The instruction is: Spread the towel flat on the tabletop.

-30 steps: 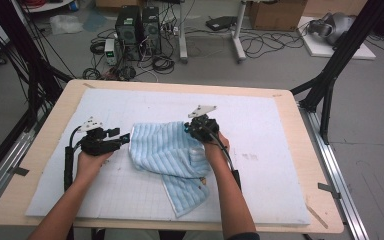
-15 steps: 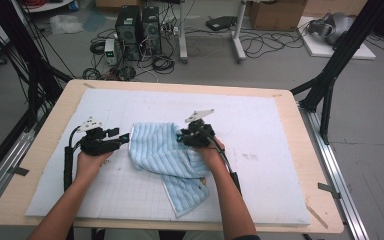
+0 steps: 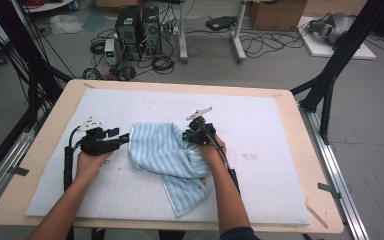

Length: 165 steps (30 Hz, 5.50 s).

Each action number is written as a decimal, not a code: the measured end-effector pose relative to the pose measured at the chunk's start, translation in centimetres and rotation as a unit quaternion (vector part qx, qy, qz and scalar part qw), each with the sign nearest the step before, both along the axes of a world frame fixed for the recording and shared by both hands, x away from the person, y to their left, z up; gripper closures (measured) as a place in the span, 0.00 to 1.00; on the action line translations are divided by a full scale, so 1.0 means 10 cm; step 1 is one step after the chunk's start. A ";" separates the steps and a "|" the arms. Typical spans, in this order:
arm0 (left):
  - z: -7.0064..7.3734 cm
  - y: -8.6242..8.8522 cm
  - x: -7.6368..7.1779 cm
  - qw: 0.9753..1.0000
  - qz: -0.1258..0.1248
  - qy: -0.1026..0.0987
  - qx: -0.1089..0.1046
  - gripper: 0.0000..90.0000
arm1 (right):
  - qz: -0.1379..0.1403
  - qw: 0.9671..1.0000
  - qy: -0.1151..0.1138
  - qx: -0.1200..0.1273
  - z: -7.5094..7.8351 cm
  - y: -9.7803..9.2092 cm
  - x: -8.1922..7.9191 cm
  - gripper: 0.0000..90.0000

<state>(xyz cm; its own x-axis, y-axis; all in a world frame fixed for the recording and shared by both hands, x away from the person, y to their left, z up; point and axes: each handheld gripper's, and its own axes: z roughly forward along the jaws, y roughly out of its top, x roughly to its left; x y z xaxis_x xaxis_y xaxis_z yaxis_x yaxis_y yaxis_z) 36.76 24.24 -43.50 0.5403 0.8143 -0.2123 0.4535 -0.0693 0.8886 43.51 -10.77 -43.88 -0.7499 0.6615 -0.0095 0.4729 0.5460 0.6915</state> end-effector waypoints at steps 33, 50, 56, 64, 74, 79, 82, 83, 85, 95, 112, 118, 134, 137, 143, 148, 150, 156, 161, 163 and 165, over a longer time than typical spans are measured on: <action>-0.05 -0.10 -0.01 0.999 -0.024 0.018 0.014 0.47 | -0.098 0.995 0.017 0.000 0.00 -0.55 -0.04 0.51; -0.06 -0.13 0.00 0.999 -0.035 0.024 0.004 0.47 | -0.201 0.977 -0.075 -0.008 0.09 -0.83 0.09 0.66; -0.05 -0.24 -0.02 0.998 -0.059 0.027 -0.010 0.47 | -0.168 0.982 -0.081 0.028 0.19 -0.90 -0.16 0.55; -0.08 -0.53 0.00 0.995 -0.090 0.047 -0.015 0.46 | -0.138 0.984 -0.114 0.028 0.23 -1.11 -0.65 0.48; -0.16 -1.02 0.16 0.993 -0.084 0.075 0.030 0.45 | -0.149 0.981 -0.102 0.066 0.13 -1.35 -0.82 0.46; -0.15 -1.08 0.24 0.994 -0.069 0.072 0.046 0.89 | -0.144 0.981 -0.105 0.079 0.16 -1.37 -0.84 0.46; -0.11 -1.02 0.30 0.996 -0.044 0.055 0.051 0.94 | -0.140 0.982 -0.102 0.079 0.15 -1.36 -0.83 0.46; -0.11 -0.97 0.32 0.997 -0.031 0.053 0.047 0.94 | -0.139 0.982 -0.101 0.075 0.14 -1.35 -0.83 0.46; -0.11 -0.86 0.36 0.998 -0.009 0.052 0.040 0.95 | -0.137 0.983 -0.100 0.072 0.13 -1.34 -0.82 0.46; -0.05 -0.48 0.44 0.998 0.048 0.033 0.037 0.95 | -0.135 0.984 -0.091 0.068 0.10 -1.29 -0.82 0.46; -0.02 -0.23 0.41 0.996 0.078 0.033 0.030 0.45 | -0.088 0.992 -0.074 0.055 0.00 -1.01 -0.80 0.53; 0.14 -0.44 0.25 1.000 -0.008 0.004 0.019 0.43 | -0.093 0.992 -0.073 0.054 -0.01 -1.02 -0.79 0.52; 0.01 -1.43 0.07 0.984 -0.170 0.017 0.047 0.42 | -0.114 0.990 -0.073 0.049 -0.02 -1.13 -0.81 0.52; -0.06 -1.53 0.08 0.980 -0.181 0.023 0.077 0.56 | -0.116 0.989 -0.073 0.051 -0.02 -1.16 -0.80 0.52; -0.06 -1.54 0.07 0.977 -0.189 0.014 0.098 0.94 | -0.117 0.989 -0.073 0.051 -0.03 -1.17 -0.80 0.52; 0.10 -1.45 0.00 0.973 -0.231 0.002 0.002 0.95 | -0.120 0.989 -0.071 0.051 -0.03 -1.18 -0.80 0.52; 0.18 -1.41 -0.03 0.968 -0.247 -0.008 -0.039 0.95 | -0.120 0.989 -0.072 0.051 -0.03 -1.18 -0.80 0.52; 0.24 -1.16 -0.02 0.975 -0.216 -0.014 -0.057 0.95 | -0.118 0.989 -0.072 0.049 -0.03 -1.16 -0.81 0.52; 0.16 -0.93 0.03 0.988 -0.154 -0.002 -0.005 0.95 | -0.113 0.990 -0.070 0.053 -0.03 -1.11 -0.81 0.52; 0.11 -0.85 0.04 0.991 -0.132 0.006 0.012 0.94 | -0.110 0.990 -0.072 0.057 -0.03 -1.08 -0.81 0.53; 0.06 -0.78 0.04 0.994 -0.106 0.008 0.034 0.94 | -0.105 0.990 -0.071 0.061 -0.03 -1.04 -0.81 0.55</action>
